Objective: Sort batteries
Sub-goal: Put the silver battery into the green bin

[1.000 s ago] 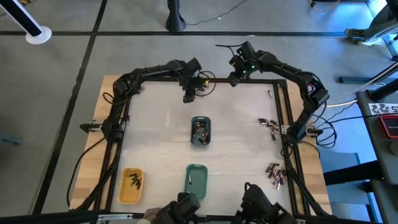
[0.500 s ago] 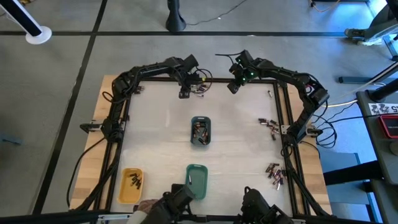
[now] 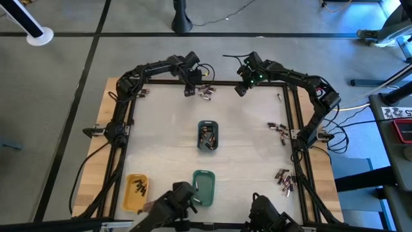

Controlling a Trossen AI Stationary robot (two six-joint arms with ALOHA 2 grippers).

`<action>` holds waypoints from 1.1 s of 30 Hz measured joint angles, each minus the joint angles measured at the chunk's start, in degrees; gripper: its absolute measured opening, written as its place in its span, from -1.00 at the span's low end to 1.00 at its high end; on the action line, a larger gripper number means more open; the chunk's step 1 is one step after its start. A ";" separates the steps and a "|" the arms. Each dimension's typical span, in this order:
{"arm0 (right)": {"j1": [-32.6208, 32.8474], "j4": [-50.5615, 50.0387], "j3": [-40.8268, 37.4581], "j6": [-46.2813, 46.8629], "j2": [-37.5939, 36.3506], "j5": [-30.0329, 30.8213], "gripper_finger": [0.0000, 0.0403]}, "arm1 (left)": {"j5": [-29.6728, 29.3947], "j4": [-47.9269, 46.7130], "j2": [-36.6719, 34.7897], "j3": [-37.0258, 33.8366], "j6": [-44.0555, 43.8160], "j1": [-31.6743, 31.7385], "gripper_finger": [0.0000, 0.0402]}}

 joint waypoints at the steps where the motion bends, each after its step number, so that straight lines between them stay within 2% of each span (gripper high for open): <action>1: 0.02 0.02 0.00 0.06 0.00 0.00 -0.33 | 0.09 0.19 0.14 0.00 -0.40 -0.11 -0.21; 17: 0.03 -0.02 0.00 0.08 0.00 0.00 -0.33 | 1.87 2.35 0.53 0.00 3.11 -5.04 -0.21; 29: 0.04 -1.64 0.00 0.06 0.00 -1.07 -0.33 | 1.05 1.85 3.13 0.09 1.16 -5.63 -0.21; 33: 0.04 -1.78 0.00 0.06 0.00 -1.22 -0.33 | -1.24 2.20 2.93 0.09 1.44 -6.23 -0.21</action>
